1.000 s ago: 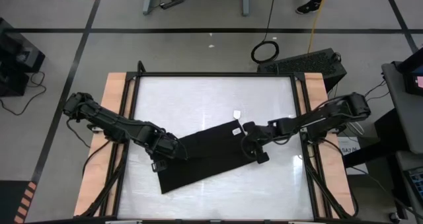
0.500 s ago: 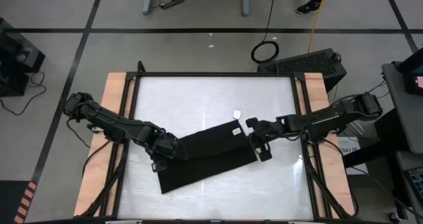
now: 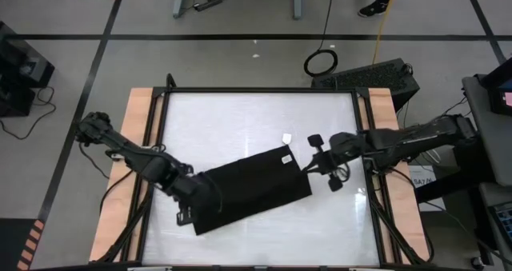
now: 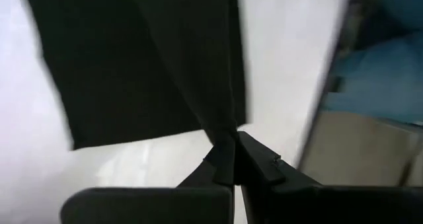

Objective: Roll towel
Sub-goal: Roll the towel

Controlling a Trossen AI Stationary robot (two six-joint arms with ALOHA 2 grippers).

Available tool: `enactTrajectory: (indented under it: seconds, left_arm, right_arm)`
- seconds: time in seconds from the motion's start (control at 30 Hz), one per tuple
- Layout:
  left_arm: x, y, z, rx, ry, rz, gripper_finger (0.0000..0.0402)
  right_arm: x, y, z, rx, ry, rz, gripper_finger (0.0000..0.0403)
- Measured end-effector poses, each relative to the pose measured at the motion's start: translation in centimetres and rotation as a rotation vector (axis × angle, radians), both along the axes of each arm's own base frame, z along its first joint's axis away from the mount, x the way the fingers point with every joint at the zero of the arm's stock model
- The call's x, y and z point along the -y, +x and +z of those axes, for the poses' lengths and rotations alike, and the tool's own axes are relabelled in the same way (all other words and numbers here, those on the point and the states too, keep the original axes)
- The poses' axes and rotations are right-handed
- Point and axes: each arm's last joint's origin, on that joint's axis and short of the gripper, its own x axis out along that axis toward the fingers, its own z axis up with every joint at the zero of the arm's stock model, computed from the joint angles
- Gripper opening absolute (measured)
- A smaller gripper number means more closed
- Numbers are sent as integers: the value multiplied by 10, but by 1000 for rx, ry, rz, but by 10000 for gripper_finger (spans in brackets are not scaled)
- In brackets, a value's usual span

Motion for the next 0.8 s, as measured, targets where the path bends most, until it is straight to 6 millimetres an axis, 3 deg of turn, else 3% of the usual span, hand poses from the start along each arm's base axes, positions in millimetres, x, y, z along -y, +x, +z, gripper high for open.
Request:
enactTrajectory:
  seconds: [0.13,0.23,0.5,0.8]
  left_arm:
    - [19,-7,15,46,-57,-18,8]
    - [23,-12,9,47,-4,-15,8]
    - [4,-8,-35,-107,118,55,8]
    - [-9,-10,-63,-202,173,101,8]
  right_arm:
    - [-4,-6,24,20,34,70,0]
    - [-3,-7,28,-8,26,59,0]
    - [10,15,-3,-211,4,-45,0]
    - [30,43,-38,-338,-25,-103,0]
